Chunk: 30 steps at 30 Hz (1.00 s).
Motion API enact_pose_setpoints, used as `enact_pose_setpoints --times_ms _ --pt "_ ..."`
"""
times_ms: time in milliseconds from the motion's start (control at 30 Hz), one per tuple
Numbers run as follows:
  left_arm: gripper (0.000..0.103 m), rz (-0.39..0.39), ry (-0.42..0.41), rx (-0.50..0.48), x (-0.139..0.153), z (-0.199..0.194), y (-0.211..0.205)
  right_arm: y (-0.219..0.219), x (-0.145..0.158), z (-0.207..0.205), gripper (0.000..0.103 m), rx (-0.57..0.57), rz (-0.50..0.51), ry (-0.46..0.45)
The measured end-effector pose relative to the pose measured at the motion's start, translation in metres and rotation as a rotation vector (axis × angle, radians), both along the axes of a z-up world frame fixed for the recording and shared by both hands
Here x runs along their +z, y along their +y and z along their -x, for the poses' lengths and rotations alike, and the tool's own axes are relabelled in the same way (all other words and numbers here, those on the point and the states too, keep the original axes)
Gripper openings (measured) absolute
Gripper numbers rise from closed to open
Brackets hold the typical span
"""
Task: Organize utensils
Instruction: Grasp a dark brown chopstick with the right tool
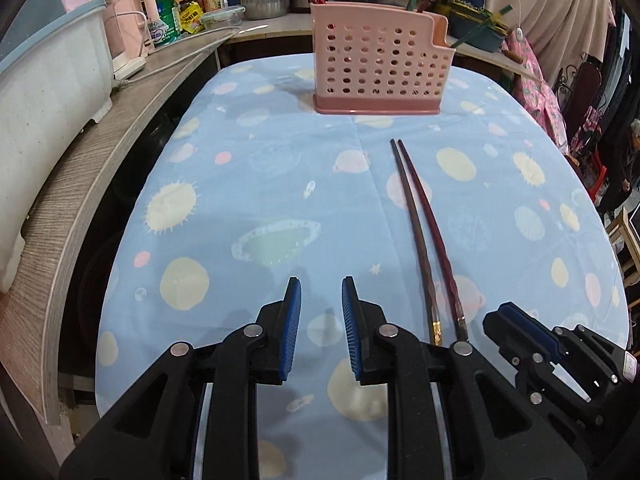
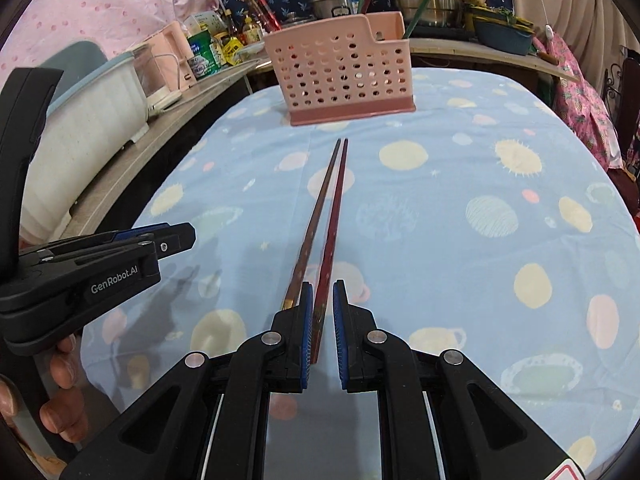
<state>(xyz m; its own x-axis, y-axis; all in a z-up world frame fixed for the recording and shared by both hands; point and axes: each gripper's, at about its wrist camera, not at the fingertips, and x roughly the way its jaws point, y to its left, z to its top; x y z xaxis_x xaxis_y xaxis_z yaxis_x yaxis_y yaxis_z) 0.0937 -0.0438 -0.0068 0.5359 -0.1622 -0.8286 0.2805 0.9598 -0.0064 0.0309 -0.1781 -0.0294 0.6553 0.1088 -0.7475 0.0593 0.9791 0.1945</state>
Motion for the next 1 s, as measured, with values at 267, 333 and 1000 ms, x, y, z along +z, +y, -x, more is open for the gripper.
enact_pose_setpoints --times_ms 267,333,1000 --pt "0.031 -0.015 0.014 -0.001 -0.009 0.007 0.002 0.010 -0.019 -0.001 0.012 0.014 0.007 0.043" --pt "0.031 -0.017 0.017 0.000 -0.010 0.007 0.002 0.009 -0.022 -0.001 0.012 0.011 0.006 0.050" --pt "0.039 -0.008 0.058 -0.036 -0.023 0.013 -0.015 -0.018 -0.026 0.011 0.007 -0.060 0.002 0.041"
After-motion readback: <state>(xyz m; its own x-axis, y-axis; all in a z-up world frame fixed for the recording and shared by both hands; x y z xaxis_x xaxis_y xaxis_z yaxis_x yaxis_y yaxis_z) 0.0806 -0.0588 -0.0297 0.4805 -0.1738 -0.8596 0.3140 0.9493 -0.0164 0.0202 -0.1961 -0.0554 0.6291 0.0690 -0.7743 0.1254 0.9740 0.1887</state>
